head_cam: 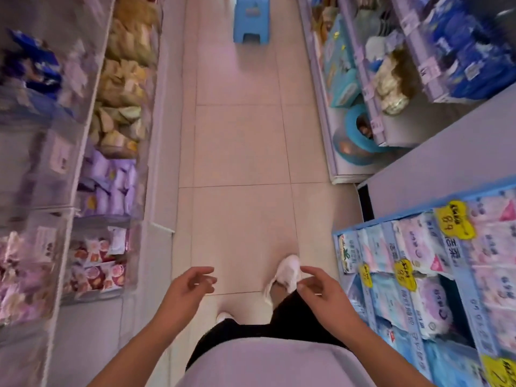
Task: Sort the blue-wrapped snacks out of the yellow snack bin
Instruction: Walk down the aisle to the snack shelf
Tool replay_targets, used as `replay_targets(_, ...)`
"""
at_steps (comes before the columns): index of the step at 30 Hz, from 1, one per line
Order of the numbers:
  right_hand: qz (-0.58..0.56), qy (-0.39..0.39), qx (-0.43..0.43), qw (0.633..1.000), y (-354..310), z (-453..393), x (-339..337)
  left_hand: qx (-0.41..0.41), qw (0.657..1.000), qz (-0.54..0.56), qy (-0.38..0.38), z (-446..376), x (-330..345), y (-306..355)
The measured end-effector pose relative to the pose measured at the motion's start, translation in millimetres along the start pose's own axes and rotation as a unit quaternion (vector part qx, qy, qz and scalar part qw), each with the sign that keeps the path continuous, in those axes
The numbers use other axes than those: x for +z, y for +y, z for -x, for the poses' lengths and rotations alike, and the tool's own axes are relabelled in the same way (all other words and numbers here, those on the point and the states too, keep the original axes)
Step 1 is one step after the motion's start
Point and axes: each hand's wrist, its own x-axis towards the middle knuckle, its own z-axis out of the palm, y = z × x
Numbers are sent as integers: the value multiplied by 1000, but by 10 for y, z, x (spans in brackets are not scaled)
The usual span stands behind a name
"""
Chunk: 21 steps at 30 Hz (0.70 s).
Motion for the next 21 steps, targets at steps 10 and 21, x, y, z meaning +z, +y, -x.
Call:
replay_targets(10, 23, -41, -29, 998, -1028, -2135, -1058, 23, 999, -11, 19, -1399, 378, 1867)
replay_targets(21, 25, -29, -29, 999, -2463, -3870, -1327, 27, 999, -17, 7, -3128, -191, 3146)
